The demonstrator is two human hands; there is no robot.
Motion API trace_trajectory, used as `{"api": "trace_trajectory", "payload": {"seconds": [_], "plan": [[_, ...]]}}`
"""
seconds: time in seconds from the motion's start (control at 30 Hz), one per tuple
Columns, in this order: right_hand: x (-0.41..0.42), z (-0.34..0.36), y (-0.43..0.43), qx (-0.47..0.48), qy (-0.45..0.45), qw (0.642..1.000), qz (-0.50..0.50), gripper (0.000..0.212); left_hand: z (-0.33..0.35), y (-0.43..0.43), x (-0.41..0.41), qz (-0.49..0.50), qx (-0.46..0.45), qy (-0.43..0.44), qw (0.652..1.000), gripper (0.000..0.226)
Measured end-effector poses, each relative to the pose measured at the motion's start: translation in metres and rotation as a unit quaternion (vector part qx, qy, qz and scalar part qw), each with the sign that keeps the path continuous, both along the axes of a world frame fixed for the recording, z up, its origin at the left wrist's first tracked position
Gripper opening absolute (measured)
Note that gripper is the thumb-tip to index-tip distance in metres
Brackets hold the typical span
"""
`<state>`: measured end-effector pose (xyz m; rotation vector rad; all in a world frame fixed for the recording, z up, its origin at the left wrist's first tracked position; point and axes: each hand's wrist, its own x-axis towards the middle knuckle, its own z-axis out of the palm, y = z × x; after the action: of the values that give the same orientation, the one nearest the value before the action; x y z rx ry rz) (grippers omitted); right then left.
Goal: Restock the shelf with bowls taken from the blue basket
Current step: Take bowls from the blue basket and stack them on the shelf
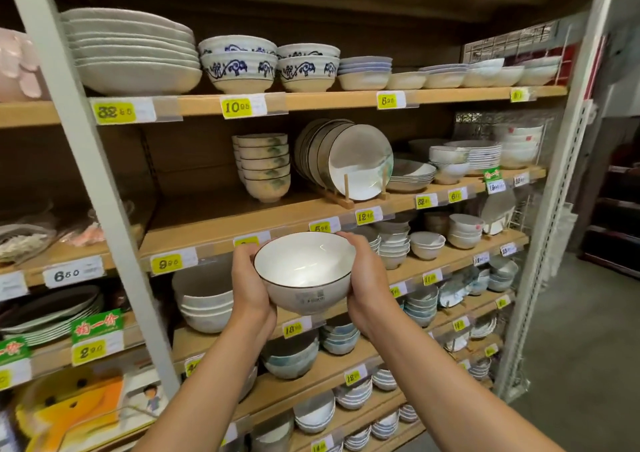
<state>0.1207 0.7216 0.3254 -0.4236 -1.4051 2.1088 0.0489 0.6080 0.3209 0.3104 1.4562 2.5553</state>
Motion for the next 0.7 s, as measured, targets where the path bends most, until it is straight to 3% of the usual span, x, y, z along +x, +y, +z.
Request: {"api": "trace_trajectory", "payload": {"seconds": [0.1, 0.2, 0.27, 0.53, 0.7], "plan": [[-0.023, 0.007, 0.016, 0.002, -0.004, 1.000, 0.005, 0.031, 0.006, 0.014, -0.021, 0.003, 0.001, 0.004, 1.000, 0.031], [-0.052, 0.014, 0.029, -0.003, -0.005, 1.000, 0.005, 0.039, 0.009, 0.027, -0.049, -0.001, -0.003, 0.005, 1.000, 0.040], [-0.073, 0.017, 0.037, -0.010, -0.004, 1.000, 0.008, 0.035, 0.014, 0.036, -0.068, 0.003, -0.009, -0.006, 1.000, 0.046], [-0.158, 0.031, 0.074, -0.035, -0.027, 0.999, 0.020, 0.019, 0.031, 0.073, -0.149, 0.028, -0.032, -0.011, 0.999, 0.034], [-0.199, 0.033, 0.095, -0.057, -0.035, 0.997, 0.025, 0.025, 0.033, 0.090, -0.184, 0.044, -0.045, -0.008, 0.998, 0.035]]}}
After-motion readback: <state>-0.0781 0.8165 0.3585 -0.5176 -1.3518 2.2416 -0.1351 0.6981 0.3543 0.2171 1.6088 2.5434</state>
